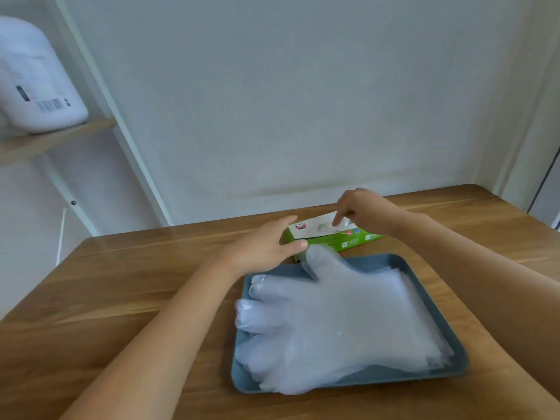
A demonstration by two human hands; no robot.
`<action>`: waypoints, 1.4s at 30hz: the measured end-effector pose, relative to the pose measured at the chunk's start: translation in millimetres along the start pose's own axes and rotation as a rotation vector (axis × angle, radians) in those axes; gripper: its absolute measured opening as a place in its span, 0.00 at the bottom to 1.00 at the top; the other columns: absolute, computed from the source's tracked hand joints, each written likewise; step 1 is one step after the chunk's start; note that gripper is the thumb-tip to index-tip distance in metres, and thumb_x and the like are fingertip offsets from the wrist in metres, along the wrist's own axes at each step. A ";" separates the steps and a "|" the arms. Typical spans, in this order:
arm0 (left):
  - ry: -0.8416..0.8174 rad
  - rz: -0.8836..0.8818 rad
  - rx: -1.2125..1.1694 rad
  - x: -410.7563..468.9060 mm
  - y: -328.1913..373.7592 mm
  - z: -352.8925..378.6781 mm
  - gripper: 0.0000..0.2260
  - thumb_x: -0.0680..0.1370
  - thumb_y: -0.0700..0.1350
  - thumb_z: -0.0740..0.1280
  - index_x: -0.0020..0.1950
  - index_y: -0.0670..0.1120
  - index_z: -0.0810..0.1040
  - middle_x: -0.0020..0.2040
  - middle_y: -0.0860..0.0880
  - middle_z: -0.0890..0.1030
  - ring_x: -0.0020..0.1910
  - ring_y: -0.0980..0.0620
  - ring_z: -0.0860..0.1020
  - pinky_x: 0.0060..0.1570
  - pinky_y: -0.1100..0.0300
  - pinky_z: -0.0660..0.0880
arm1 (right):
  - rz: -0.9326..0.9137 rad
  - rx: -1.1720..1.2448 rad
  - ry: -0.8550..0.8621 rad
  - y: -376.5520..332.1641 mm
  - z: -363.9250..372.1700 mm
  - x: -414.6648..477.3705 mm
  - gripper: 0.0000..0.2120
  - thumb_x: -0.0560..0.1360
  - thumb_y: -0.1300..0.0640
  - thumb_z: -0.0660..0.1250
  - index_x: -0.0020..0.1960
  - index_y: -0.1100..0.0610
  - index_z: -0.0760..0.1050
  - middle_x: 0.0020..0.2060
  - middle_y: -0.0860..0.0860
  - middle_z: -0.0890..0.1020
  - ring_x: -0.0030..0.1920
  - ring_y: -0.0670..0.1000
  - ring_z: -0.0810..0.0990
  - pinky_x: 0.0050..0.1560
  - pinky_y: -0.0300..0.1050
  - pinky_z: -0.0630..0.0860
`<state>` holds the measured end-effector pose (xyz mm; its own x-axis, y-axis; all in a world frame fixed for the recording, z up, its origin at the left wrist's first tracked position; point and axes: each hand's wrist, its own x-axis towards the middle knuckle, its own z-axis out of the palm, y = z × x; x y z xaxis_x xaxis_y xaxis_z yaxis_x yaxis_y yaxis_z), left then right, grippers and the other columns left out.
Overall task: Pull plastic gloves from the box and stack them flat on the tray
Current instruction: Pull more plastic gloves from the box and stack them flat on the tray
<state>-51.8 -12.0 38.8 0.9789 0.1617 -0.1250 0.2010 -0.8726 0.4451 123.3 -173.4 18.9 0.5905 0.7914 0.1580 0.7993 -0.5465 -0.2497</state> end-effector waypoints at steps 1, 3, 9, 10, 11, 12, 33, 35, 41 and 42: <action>-0.032 -0.018 -0.004 10.2 -5.0 5.1 0.29 0.81 0.58 0.57 0.79 0.55 0.50 0.80 0.53 0.52 0.78 0.54 0.53 0.73 0.59 0.54 | -0.029 -0.008 -0.021 -1.3 4.3 4.5 0.15 0.77 0.65 0.62 0.51 0.51 0.84 0.54 0.52 0.78 0.58 0.52 0.72 0.58 0.45 0.70; -0.072 -0.065 -0.022 29.8 -10.8 16.6 0.28 0.82 0.58 0.52 0.79 0.56 0.44 0.80 0.51 0.43 0.78 0.54 0.45 0.76 0.54 0.47 | -0.045 0.003 -0.054 -5.8 12.0 6.8 0.07 0.76 0.54 0.68 0.51 0.50 0.83 0.51 0.51 0.77 0.58 0.51 0.70 0.57 0.45 0.69; 0.011 -0.087 -0.185 58.7 -15.6 31.3 0.30 0.81 0.56 0.61 0.79 0.52 0.53 0.78 0.53 0.57 0.78 0.53 0.54 0.73 0.60 0.52 | 0.007 0.163 0.026 0.7 28.5 -2.7 0.09 0.74 0.50 0.70 0.46 0.55 0.85 0.33 0.42 0.74 0.41 0.45 0.74 0.39 0.26 0.66; -0.019 -0.089 -0.193 59.4 -17.4 33.9 0.30 0.80 0.56 0.62 0.79 0.51 0.54 0.77 0.55 0.59 0.77 0.53 0.57 0.69 0.64 0.53 | 0.000 0.139 0.028 4.1 30.6 -4.0 0.07 0.75 0.54 0.69 0.46 0.56 0.84 0.34 0.41 0.73 0.43 0.46 0.73 0.40 0.27 0.66; -0.049 -0.094 -0.204 59.6 -18.4 36.1 0.30 0.81 0.55 0.62 0.79 0.52 0.53 0.77 0.57 0.60 0.76 0.54 0.58 0.66 0.66 0.54 | -0.009 0.121 0.023 7.3 32.9 -4.9 0.06 0.75 0.56 0.69 0.46 0.57 0.84 0.35 0.42 0.73 0.45 0.47 0.72 0.40 0.30 0.65; -0.069 -0.100 -0.223 60.2 -19.1 37.7 0.30 0.81 0.55 0.62 0.79 0.53 0.52 0.76 0.59 0.61 0.76 0.55 0.58 0.65 0.66 0.54 | -0.013 0.114 0.014 10.3 35.4 -6.0 0.06 0.76 0.57 0.68 0.46 0.57 0.83 0.37 0.44 0.73 0.47 0.47 0.70 0.41 0.34 0.63; -0.077 -0.117 -0.282 67.4 -23.2 41.6 0.32 0.80 0.55 0.64 0.79 0.56 0.51 0.77 0.59 0.59 0.77 0.54 0.55 0.73 0.59 0.54 | 0.030 0.292 0.173 19.4 41.7 -19.6 0.10 0.73 0.53 0.72 0.54 0.49 0.82 0.56 0.44 0.72 0.58 0.45 0.65 0.53 0.31 0.59; -0.073 -0.114 -0.278 67.6 -23.7 42.5 0.32 0.80 0.55 0.64 0.79 0.56 0.51 0.77 0.60 0.59 0.77 0.53 0.54 0.74 0.57 0.53 | 0.029 0.292 0.228 19.2 43.8 -17.9 0.05 0.73 0.55 0.72 0.48 0.54 0.84 0.53 0.46 0.75 0.57 0.48 0.69 0.52 0.35 0.61; -0.067 -0.114 -0.285 69.2 -25.4 43.5 0.32 0.79 0.56 0.65 0.78 0.58 0.52 0.77 0.59 0.58 0.77 0.53 0.54 0.75 0.54 0.52 | 0.122 0.627 0.278 17.7 40.6 -18.5 0.04 0.71 0.59 0.73 0.42 0.51 0.85 0.46 0.43 0.79 0.48 0.43 0.77 0.52 0.39 0.70; -0.067 -0.115 -0.290 70.1 -25.8 43.7 0.33 0.78 0.57 0.65 0.78 0.58 0.52 0.78 0.58 0.58 0.77 0.53 0.54 0.75 0.53 0.52 | 0.124 0.638 0.280 17.7 40.2 -17.7 0.04 0.72 0.60 0.73 0.42 0.52 0.84 0.45 0.43 0.79 0.47 0.43 0.76 0.50 0.38 0.70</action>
<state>10.0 1.7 -20.2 0.9463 0.2131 -0.2431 0.3223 -0.6807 0.6578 122.6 -186.1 -26.7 0.7476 0.5869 0.3110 0.5542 -0.2931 -0.7791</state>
